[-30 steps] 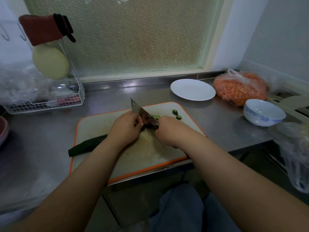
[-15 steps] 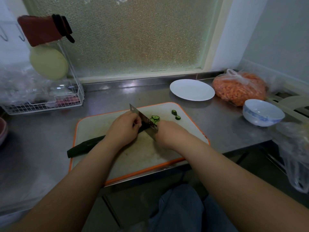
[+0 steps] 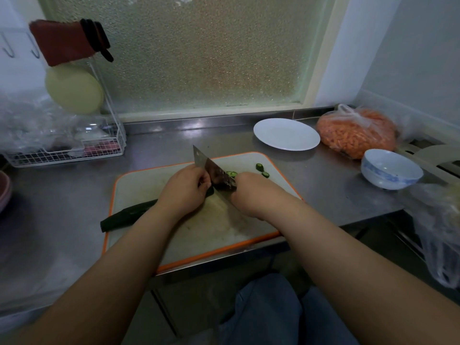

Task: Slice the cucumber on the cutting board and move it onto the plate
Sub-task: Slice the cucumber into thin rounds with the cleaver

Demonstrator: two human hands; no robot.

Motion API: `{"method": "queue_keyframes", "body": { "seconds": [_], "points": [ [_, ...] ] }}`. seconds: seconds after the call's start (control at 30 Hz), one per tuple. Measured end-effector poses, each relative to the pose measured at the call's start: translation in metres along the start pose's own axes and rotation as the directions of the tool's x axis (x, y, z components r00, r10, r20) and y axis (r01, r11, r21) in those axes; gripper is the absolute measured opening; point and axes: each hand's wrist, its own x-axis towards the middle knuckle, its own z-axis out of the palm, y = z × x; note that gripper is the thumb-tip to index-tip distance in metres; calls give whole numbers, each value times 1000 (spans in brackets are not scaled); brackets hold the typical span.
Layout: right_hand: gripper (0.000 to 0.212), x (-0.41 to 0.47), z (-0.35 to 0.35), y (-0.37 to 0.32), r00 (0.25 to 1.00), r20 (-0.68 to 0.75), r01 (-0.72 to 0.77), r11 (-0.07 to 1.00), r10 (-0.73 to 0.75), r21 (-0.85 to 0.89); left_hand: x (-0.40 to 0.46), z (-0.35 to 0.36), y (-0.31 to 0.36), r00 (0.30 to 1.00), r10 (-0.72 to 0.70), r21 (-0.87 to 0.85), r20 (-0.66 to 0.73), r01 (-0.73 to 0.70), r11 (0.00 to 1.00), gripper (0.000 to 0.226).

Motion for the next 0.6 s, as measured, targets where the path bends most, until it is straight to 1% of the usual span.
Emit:
{"method": "queue_keyframes", "body": {
  "seconds": [0.17, 0.27, 0.43, 0.6],
  "points": [
    [27, 7, 9, -3, 998, 62, -12, 999, 15, -36, -1, -1, 2, 1000, 18, 6, 6, -18, 1000, 4],
    [28, 10, 12, 1, 996, 91, -26, 1000, 27, -14, -2, 0, 3, 1000, 19, 25, -8, -19, 1000, 3],
    [25, 13, 14, 6, 998, 44, -49, 999, 49, 4, -3, 0, 2, 1000, 13, 19, -11, -13, 1000, 2],
    [25, 9, 13, 7, 1000, -18, -14, 1000, 15, 17, -3, 2, 1, 1000, 11, 5, -28, -10, 1000, 7]
  ]
}}
